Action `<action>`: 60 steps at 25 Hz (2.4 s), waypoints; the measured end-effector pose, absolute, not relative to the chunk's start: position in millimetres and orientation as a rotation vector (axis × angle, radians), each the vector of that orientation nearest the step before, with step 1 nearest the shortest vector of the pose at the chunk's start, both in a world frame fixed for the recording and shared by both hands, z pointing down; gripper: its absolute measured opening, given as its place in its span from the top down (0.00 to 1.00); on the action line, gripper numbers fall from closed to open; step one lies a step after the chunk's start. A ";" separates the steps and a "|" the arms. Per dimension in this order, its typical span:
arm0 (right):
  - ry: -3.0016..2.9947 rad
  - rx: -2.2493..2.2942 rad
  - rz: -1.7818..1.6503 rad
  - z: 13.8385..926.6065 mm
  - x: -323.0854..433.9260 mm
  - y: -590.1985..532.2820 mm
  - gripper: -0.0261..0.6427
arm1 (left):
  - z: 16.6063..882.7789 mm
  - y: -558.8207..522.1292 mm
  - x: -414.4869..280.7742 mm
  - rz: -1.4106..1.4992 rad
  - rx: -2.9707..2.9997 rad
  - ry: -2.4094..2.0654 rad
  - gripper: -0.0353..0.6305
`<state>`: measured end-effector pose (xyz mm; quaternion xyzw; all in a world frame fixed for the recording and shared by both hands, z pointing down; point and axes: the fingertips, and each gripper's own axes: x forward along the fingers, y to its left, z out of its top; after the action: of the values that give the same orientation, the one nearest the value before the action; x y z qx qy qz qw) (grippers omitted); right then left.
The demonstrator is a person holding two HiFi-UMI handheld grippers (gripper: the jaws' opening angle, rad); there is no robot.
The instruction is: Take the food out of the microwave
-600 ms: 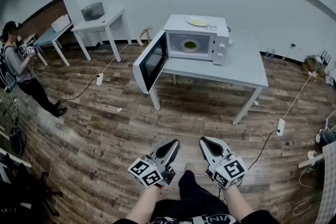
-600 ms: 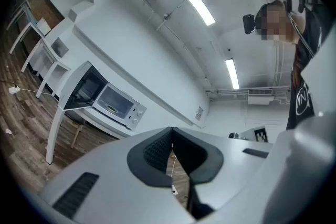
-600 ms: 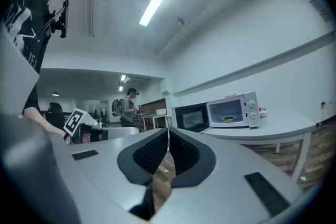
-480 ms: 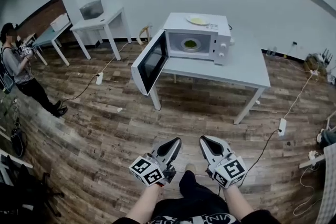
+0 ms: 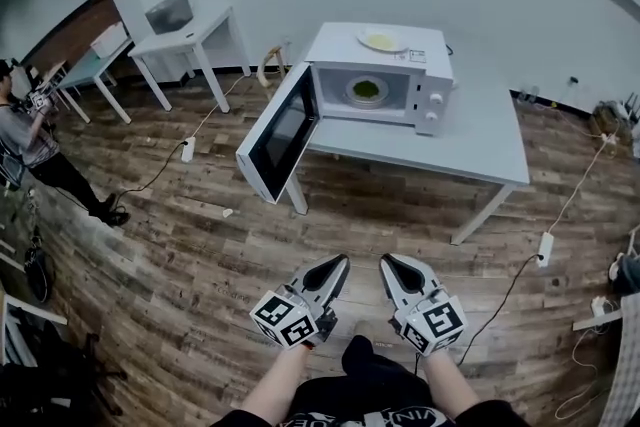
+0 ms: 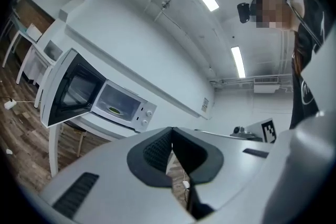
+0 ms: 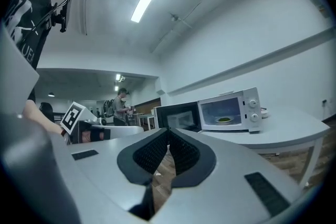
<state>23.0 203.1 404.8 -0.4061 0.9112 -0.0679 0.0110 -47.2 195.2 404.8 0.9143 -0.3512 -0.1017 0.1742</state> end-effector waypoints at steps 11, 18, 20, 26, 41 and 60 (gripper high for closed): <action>2.875 -1.281 -0.177 420.8 43.0 137.7 0.91 | 418.9 119.5 -20.1 -0.265 2.590 -0.984 0.93; 2.821 -1.345 -0.249 424.4 58.1 106.0 0.91 | 418.2 88.5 -9.7 -0.255 2.595 -1.038 0.93; 2.811 -1.363 -0.270 427.8 62.7 100.5 0.91 | 420.4 83.3 -9.5 -0.248 2.588 -1.054 0.93; 2.844 -1.336 -0.268 432.5 56.0 89.4 0.91 | 426.1 71.0 -15.7 -0.226 2.581 -1.093 0.93; 2.922 -1.363 -0.283 450.5 52.0 6.2 0.91 | 449.1 -14.3 -12.3 -0.203 2.550 -1.048 0.93; 3.028 -1.450 -0.275 477.3 32.8 -125.1 0.91 | 473.8 -141.7 -19.1 -0.144 2.546 -0.977 0.93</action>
<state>32.8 -125.1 477.3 -0.4278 0.8931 -0.0811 -0.1134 -19.1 -141.7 473.8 0.9127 -0.3504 -0.0517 0.2039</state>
